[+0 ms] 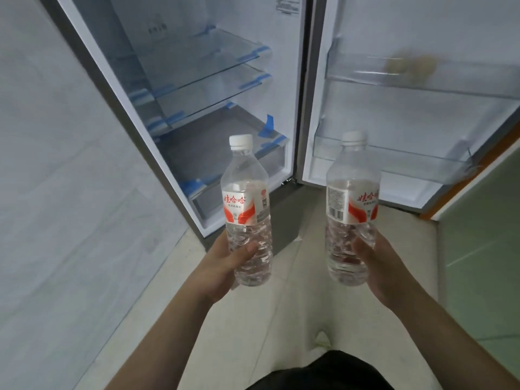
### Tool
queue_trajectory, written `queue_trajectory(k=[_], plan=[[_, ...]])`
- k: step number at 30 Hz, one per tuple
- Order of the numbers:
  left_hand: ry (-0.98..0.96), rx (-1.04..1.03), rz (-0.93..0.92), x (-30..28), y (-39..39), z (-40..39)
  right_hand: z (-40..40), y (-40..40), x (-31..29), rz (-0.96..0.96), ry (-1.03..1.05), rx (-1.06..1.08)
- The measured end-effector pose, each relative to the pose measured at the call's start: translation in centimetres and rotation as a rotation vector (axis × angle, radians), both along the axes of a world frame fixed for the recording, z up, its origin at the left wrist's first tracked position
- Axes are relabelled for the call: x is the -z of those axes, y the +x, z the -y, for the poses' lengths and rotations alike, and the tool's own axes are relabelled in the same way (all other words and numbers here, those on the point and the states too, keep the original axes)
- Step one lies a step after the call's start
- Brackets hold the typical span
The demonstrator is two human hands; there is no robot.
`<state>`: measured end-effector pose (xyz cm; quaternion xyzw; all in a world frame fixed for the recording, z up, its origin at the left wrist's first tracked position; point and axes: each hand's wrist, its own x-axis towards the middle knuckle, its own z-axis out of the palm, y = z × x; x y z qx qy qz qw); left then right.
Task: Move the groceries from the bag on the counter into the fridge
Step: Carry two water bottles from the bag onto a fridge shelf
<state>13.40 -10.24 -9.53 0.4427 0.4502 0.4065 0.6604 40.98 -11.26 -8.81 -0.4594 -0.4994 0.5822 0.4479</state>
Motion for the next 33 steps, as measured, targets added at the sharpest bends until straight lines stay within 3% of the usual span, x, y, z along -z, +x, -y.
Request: queue_trajectory(k=[15,26,33], plan=[[0.003,-0.302,0.128,-3.5,5.3,-14.4,-20.8,2.4,-2.3,-0.017,0.044,-0.317],[0.130,-0.414,0.412,-7.6,0.9,-20.6,-31.3,-5.0,-6.2,-0.008,0.155,-0.426],[0.258,-0.532,0.210,-9.4,-3.7,-25.1,-37.0,-11.8,-8.9,-0.057,0.206,-0.478]])
